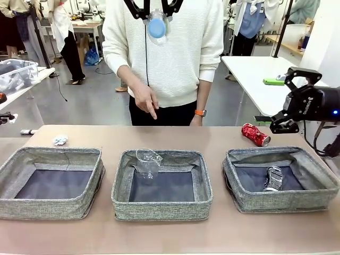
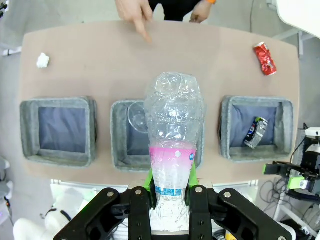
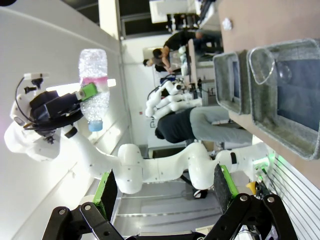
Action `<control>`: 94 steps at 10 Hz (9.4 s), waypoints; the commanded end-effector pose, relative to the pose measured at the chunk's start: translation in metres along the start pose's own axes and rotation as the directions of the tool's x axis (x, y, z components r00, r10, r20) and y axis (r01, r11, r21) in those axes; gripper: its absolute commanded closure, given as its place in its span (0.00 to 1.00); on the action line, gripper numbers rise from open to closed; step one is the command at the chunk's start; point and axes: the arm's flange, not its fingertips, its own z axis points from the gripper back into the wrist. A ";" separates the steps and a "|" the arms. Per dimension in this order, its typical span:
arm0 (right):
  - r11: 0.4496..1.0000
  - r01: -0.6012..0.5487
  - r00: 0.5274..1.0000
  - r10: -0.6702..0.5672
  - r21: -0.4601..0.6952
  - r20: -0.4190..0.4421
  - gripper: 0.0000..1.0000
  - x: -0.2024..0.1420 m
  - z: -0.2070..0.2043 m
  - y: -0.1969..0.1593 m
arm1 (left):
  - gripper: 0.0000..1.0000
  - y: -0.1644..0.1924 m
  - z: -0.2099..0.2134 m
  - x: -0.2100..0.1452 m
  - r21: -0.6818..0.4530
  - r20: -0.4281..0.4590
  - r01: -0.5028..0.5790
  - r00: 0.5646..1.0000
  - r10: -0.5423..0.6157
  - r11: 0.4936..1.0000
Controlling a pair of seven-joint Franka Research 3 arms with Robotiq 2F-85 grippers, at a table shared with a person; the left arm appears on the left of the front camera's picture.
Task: Sort the waste into the appropriate baskets.
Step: Place the picked waste into the Fabric basket indicated by the person, then pick up the waste item pointed out by the person.
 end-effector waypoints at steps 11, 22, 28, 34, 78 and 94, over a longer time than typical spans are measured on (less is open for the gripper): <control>1.000 -0.019 1.000 0.019 0.017 -0.001 0.00 0.000 -0.001 0.001 | 0.77 0.011 -0.032 -0.041 0.004 0.052 0.066 0.996 -0.066 0.998; 1.000 -0.019 1.000 0.019 0.017 -0.001 0.00 0.000 -0.001 0.001 | 0.77 0.036 -0.224 -0.145 -0.082 -0.145 0.000 0.989 -0.012 0.997; 1.000 -0.019 1.000 0.019 0.017 -0.001 0.00 0.000 -0.001 0.001 | 0.19 0.032 -0.225 -0.140 -0.126 -0.095 -0.028 0.995 0.016 0.992; 1.000 -0.019 1.000 0.019 0.017 -0.001 0.00 0.000 -0.001 0.001 | 0.00 0.034 -0.222 -0.139 -0.137 -0.091 -0.040 0.995 0.028 0.990; 0.415 0.110 0.975 0.133 -0.903 0.180 0.00 0.054 -0.029 -0.009 | 0.00 0.420 -0.197 -0.102 -0.889 -0.260 -0.284 0.959 0.115 0.358; 0.096 -0.445 0.874 0.264 -0.890 -0.408 0.00 0.239 0.071 -0.041 | 0.00 0.420 -0.197 -0.102 -0.889 -0.260 -0.284 0.959 0.115 0.358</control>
